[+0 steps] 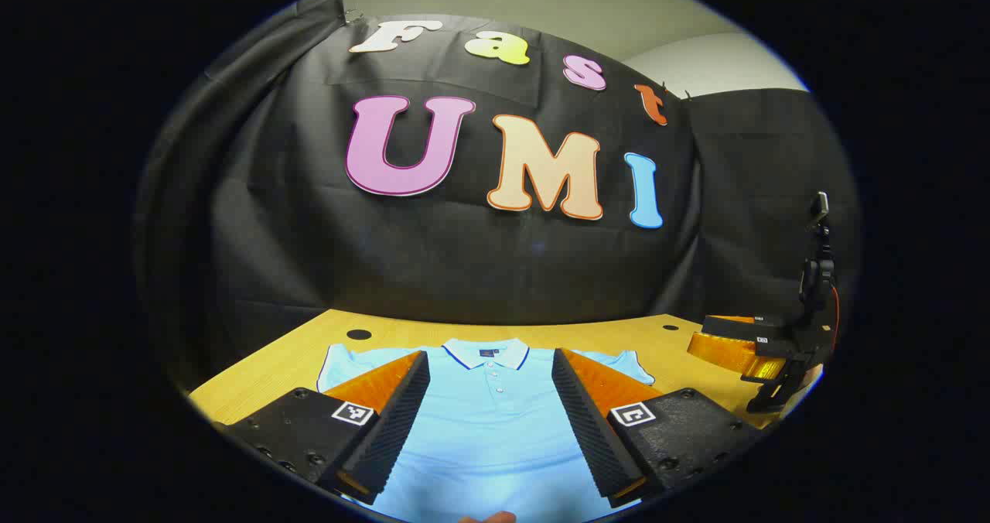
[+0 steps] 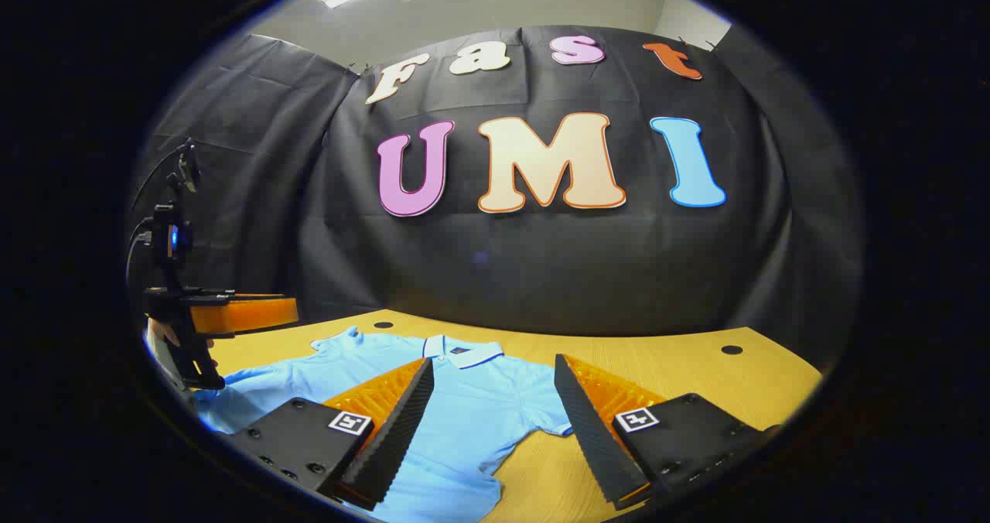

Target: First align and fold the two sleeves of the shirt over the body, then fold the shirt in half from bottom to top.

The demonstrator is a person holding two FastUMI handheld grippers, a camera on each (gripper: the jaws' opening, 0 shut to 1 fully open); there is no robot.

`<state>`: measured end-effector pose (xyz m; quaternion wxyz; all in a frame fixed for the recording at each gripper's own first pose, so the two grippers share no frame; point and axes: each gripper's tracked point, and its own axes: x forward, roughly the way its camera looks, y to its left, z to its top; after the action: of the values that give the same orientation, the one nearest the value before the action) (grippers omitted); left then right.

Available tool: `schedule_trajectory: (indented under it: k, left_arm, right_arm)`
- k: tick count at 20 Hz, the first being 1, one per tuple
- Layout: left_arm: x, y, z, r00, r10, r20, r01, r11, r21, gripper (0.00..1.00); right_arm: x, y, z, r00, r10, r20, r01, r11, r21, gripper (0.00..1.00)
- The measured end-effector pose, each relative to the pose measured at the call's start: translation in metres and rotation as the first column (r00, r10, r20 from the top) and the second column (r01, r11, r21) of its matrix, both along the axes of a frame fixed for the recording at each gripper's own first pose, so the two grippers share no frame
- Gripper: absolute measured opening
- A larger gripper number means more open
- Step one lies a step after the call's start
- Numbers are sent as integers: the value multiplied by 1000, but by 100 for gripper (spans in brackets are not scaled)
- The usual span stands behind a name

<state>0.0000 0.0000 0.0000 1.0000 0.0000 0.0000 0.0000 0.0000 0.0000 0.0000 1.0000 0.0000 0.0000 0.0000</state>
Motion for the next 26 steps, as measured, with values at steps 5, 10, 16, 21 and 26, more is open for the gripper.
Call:
schedule_trajectory:
  k: [5, 10, 16, 21, 26]
  left_arm:
    - [0, 7, -3, 1000, 10, 10, -10, 1000, 7, 94]
    - [-2, 9, -4, 1000, 18, 10, -18, 1000, 24, 95]
    - [-2, 25, 2, 997, 71, 39, -72, 997, 27, 94]
    - [-2, 25, -5, 997, 70, 17, -71, 997, 18, 94]
    - [-1, 24, -5, 998, 55, 8, -55, 998, -6, 95]
  right_arm:
    - [2, -7, -5, 1000, -18, -16, 18, 1000, -20, 98]
    - [2, -8, -13, 999, -24, -33, 23, 1000, -22, 98]
    - [3, -12, -21, 998, -36, -56, 34, 999, -26, 99]
    - [6, -15, -30, 995, -44, -85, 41, 999, -35, 98]
    - [12, -23, -41, 990, -49, -129, 49, 999, 3, 100]
